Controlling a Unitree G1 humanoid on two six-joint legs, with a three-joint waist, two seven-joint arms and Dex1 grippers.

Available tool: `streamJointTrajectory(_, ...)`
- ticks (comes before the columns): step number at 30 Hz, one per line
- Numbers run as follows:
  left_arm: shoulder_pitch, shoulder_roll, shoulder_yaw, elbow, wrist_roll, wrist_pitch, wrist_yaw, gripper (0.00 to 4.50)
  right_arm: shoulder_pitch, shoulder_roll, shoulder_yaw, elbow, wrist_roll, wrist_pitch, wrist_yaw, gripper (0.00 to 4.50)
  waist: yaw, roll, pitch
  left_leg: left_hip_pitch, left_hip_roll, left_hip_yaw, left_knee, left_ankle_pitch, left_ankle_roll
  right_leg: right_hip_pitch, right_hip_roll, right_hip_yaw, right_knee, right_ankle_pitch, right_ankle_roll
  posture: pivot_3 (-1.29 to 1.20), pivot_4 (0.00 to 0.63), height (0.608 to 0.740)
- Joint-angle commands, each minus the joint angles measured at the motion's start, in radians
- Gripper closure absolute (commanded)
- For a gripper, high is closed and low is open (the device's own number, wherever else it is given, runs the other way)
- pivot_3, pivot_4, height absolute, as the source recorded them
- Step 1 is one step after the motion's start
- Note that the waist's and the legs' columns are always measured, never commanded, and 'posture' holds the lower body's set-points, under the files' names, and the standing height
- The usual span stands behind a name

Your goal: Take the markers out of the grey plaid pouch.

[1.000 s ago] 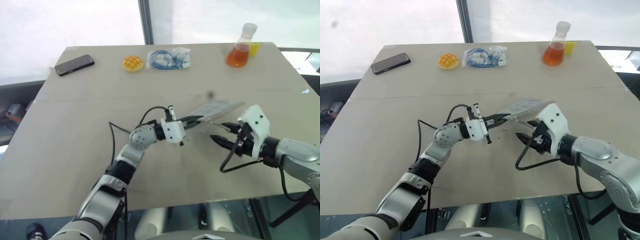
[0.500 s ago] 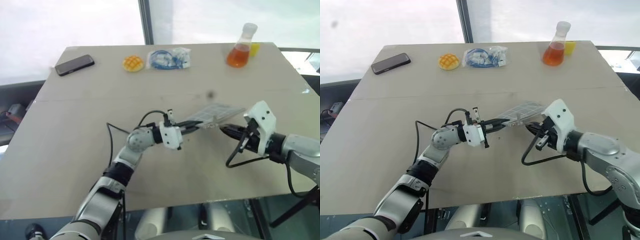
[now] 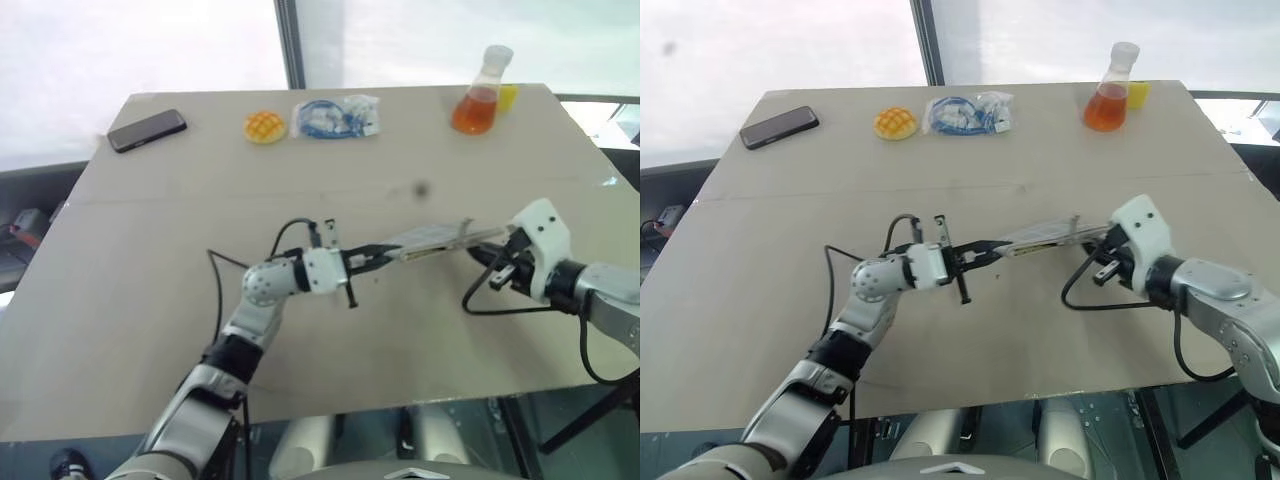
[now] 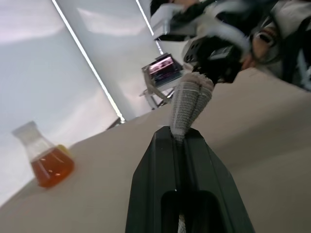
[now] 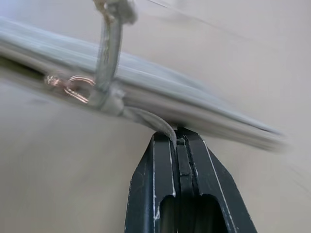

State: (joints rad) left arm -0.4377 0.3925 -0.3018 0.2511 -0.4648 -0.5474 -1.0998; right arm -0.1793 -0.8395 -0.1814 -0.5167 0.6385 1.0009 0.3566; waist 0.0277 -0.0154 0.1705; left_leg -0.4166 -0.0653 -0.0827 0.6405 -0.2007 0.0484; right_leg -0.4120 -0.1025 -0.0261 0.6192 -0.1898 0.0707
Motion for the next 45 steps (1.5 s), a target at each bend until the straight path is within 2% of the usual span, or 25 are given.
streamJointTrajectory(1,0.016,0.016,0.081,-0.154,-0.149,0.136,-0.041,4.5,0.004,-0.018,-0.082,-0.013,-0.036,0.014,-0.024,4.49,-0.003,0.001,0.0,0.0,0.0,0.0,0.0,0.0,0.0,0.0,0.0,0.0,0.0,0.0,0.0,0.0,0.15,0.74)
streamJointTrajectory(7,0.068,-0.01,0.124,-0.141,-0.081,0.141,-0.034,4.5,0.069,-0.042,-0.121,-0.108,-0.041,0.042,-0.007,4.49,-0.009,0.001,0.0,0.0,0.0,0.001,0.0,0.0,0.0,0.0,0.0,0.001,0.0,-0.002,0.003,0.0,0.15,0.74)
streamJointTrajectory(9,0.071,-0.024,0.136,-0.105,-0.06,0.118,-0.051,4.5,0.099,-0.077,-0.144,-0.156,-0.008,0.05,0.049,4.49,-0.009,0.002,0.0,0.0,0.0,0.001,0.0,0.0,0.0,0.0,0.0,0.001,0.0,-0.002,0.003,0.0,0.15,0.74)
streamJointTrajectory(12,0.068,-0.045,0.146,-0.037,-0.042,0.075,-0.091,4.5,0.145,-0.073,-0.193,-0.26,0.019,0.046,0.066,3.69,-0.008,0.002,-0.001,0.0,0.0,0.001,0.0,0.0,0.0,0.001,0.0,0.0,0.0,-0.004,0.001,0.0,0.15,0.74)
streamJointTrajectory(13,0.065,-0.054,0.151,-0.017,-0.038,0.066,-0.103,4.5,0.174,-0.065,-0.228,-0.296,0.059,0.071,0.081,3.19,-0.008,0.002,-0.001,0.0,0.0,0.001,0.0,0.0,0.0,0.001,0.0,0.0,0.0,-0.004,0.001,0.0,0.15,0.74)
streamJointTrajectory(17,0.055,-0.078,0.17,0.034,-0.034,0.042,-0.139,4.5,0.232,-0.024,-0.345,-0.37,0.217,0.148,0.092,3.19,-0.008,0.002,-0.001,0.0,0.0,0.0,0.0,0.0,0.0,0.001,0.0,0.0,-0.001,-0.004,0.001,0.0,0.15,0.74)
streamJointTrajectory(18,0.055,-0.082,0.173,0.042,-0.034,0.039,-0.148,4.5,0.219,-0.009,-0.356,-0.373,0.253,0.158,0.075,3.83,-0.009,0.002,-0.001,0.0,0.0,0.001,0.0,0.0,0.0,0.002,0.0,0.0,-0.001,-0.004,0.001,0.0,0.15,0.74)
streamJointTrajectory(20,0.053,-0.092,0.177,0.059,-0.032,0.03,-0.167,4.5,0.158,0.02,-0.322,-0.368,0.293,0.166,0.029,4.48,-0.013,0.002,-0.001,0.0,0.0,0.002,0.001,0.0,0.0,0.002,-0.001,0.001,-0.001,-0.004,0.001,0.0,0.15,0.74)
streamJointTrajectory(26,0.059,-0.108,0.187,0.061,-0.022,0.019,-0.191,4.5,-0.061,0.124,-0.079,-0.281,0.249,0.183,-0.101,4.48,-0.013,0.002,-0.001,0.001,0.002,0.001,0.001,0.0,0.0,0.001,0.0,0.0,0.0,-0.003,0.0,0.0,0.15,0.74)
streamJointTrajectory(32,0.083,-0.109,0.198,0.019,-0.013,0.031,-0.163,4.5,-0.138,0.135,0.115,-0.219,0.161,0.152,-0.077,4.48,-0.012,0.002,-0.001,0.0,0.0,0.001,0.0,-0.001,0.002,0.0,-0.001,0.001,-0.001,-0.001,-0.003,0.0,0.15,0.74)
streamJointTrajectory(35,0.09,-0.102,0.207,0.001,-0.005,0.044,-0.139,4.5,-0.142,0.128,0.078,-0.242,0.193,0.141,-0.045,4.48,-0.012,0.002,-0.001,-0.001,0.0,0.001,-0.001,-0.002,0.003,0.0,-0.001,0.001,-0.003,0.001,0.0,0.0,0.15,0.74)
streamJointTrajectory(41,0.083,-0.089,0.218,-0.043,-0.002,0.096,-0.094,4.5,-0.099,0.061,-0.09,-0.305,0.303,0.155,0.008,4.48,-0.012,0.002,-0.001,-0.001,0.0,0.001,-0.001,-0.002,0.003,0.0,0.0,0.0,-0.003,-0.002,0.003,0.0,0.15,0.74)
streamJointTrajectory(45,0.062,-0.073,0.219,-0.091,-0.01,0.169,-0.073,4.5,-0.081,0.023,-0.111,-0.323,0.322,0.155,0.007,4.48,-0.013,0.002,-0.001,-0.001,0.001,0.001,-0.001,-0.002,0.003,0.0,0.0,0.0,-0.003,-0.002,0.003,0.0,0.15,0.74)
